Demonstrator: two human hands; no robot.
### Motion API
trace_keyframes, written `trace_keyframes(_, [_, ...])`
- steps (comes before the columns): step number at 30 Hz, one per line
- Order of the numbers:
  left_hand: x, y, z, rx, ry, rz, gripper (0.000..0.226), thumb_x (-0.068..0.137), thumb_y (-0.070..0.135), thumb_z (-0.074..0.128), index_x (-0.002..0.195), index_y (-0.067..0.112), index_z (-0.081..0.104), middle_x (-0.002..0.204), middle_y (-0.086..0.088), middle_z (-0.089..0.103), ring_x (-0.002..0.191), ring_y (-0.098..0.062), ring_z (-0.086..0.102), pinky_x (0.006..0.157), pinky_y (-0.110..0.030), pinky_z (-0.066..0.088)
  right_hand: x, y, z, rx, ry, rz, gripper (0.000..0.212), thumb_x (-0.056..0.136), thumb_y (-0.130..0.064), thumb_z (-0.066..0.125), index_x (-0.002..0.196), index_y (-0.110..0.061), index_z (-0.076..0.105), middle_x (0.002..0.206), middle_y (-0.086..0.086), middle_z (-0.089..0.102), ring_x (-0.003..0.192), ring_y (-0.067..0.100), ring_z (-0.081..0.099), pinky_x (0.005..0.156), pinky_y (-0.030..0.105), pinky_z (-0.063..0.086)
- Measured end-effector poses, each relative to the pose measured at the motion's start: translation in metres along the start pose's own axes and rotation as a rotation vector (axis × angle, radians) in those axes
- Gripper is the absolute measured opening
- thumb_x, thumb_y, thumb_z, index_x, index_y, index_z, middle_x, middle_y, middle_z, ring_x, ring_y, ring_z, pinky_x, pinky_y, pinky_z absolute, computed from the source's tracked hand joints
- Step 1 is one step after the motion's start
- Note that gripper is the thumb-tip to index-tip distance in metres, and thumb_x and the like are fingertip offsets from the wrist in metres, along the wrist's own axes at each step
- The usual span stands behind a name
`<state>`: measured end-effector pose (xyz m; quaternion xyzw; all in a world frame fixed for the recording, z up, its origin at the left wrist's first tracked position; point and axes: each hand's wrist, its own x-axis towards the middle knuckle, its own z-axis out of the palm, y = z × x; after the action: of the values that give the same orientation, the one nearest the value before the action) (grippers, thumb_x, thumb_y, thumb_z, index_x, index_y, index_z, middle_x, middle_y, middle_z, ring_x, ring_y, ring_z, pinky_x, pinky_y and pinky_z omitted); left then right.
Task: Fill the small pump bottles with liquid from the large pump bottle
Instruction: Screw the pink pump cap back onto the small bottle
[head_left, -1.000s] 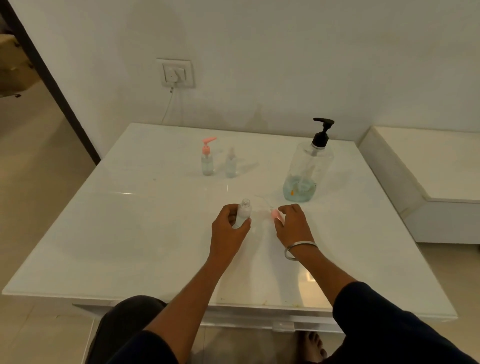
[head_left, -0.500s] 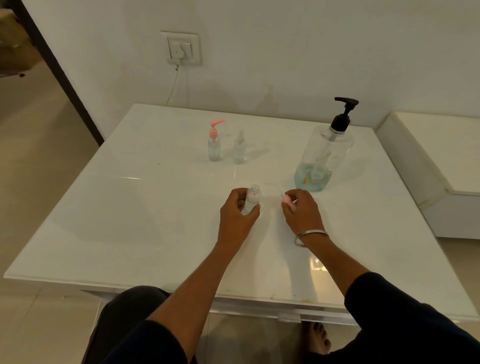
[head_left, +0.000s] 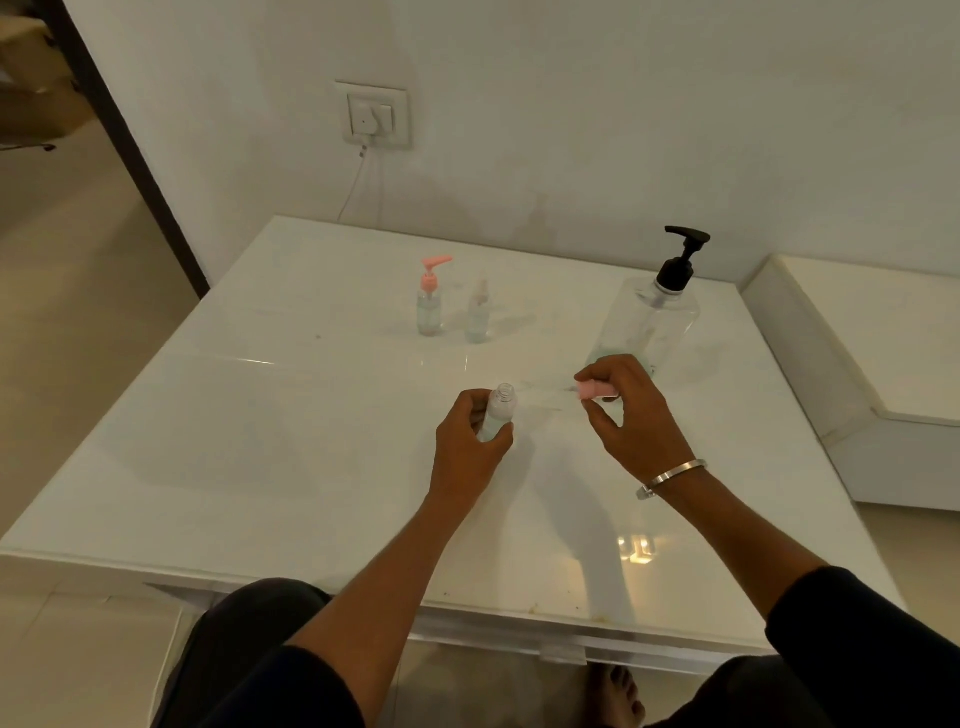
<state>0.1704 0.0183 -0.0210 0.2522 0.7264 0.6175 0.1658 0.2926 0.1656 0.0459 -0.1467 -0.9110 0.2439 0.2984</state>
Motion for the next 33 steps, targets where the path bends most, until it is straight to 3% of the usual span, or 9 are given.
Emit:
trace_keyframes(4, [0.001,-0.001,0.001,0.007,0.004,0.001,0.031,0.08,0.016,0.072,0.105,0.024,0.054,0.096,0.018,0.058,0.083,0.012,0.056,0.07,0.002,0.039,0.005,-0.003,-0.003,-0.075,-0.027,-0.049,0.015,0.082,-0.004,0.062,0.097,-0.007,0.062,0.099,0.008,0.057,0.093,0.016,0.055,0.081,0.005,0.041])
trace_keyframes(11, [0.003,-0.003,0.001,0.012,0.006,0.01,0.031,0.08,0.016,0.072,0.105,0.024,0.054,0.098,0.015,0.058,0.083,0.01,0.055,0.07,0.002,0.039,0.014,-0.006,-0.001,-0.21,-0.042,-0.108,0.016,0.085,-0.007,0.059,0.101,-0.007,0.061,0.104,0.011,0.058,0.096,0.021,0.057,0.087,0.022,0.045])
trace_keyframes(16, [0.002,-0.004,0.002,0.037,0.017,0.022,0.032,0.08,0.017,0.072,0.107,0.018,0.055,0.099,0.012,0.058,0.082,0.009,0.054,0.07,0.004,0.038,0.021,-0.015,-0.001,-0.321,-0.03,-0.208,0.015,0.084,-0.001,0.059,0.099,-0.004,0.062,0.1,0.013,0.059,0.089,0.024,0.06,0.083,0.023,0.044])
trace_keyframes(21, [0.002,-0.002,0.002,0.039,0.021,0.016,0.029,0.081,0.019,0.071,0.103,0.023,0.053,0.094,0.016,0.057,0.079,0.009,0.054,0.068,0.004,0.037,0.026,-0.02,0.002,-0.399,-0.085,-0.325,0.022,0.079,0.006,0.064,0.097,-0.007,0.063,0.1,0.011,0.06,0.087,0.024,0.06,0.076,0.03,0.052])
trace_keyframes(28, [0.001,0.0,0.002,0.01,0.015,0.003,0.027,0.081,0.017,0.07,0.1,0.026,0.053,0.088,0.026,0.055,0.078,0.014,0.055,0.066,0.002,0.039,0.037,-0.028,0.011,-0.417,-0.156,-0.401,0.031,0.072,0.011,0.067,0.096,-0.008,0.063,0.099,0.01,0.059,0.085,0.022,0.059,0.073,0.026,0.05])
trace_keyframes(33, [0.002,-0.001,0.002,0.002,0.022,0.014,0.026,0.081,0.017,0.07,0.098,0.027,0.053,0.088,0.022,0.057,0.077,0.013,0.055,0.067,0.001,0.04,0.042,-0.025,0.0,-0.425,-0.142,-0.391,0.033,0.074,0.011,0.065,0.1,-0.009,0.062,0.102,0.011,0.058,0.089,0.022,0.057,0.077,0.026,0.049])
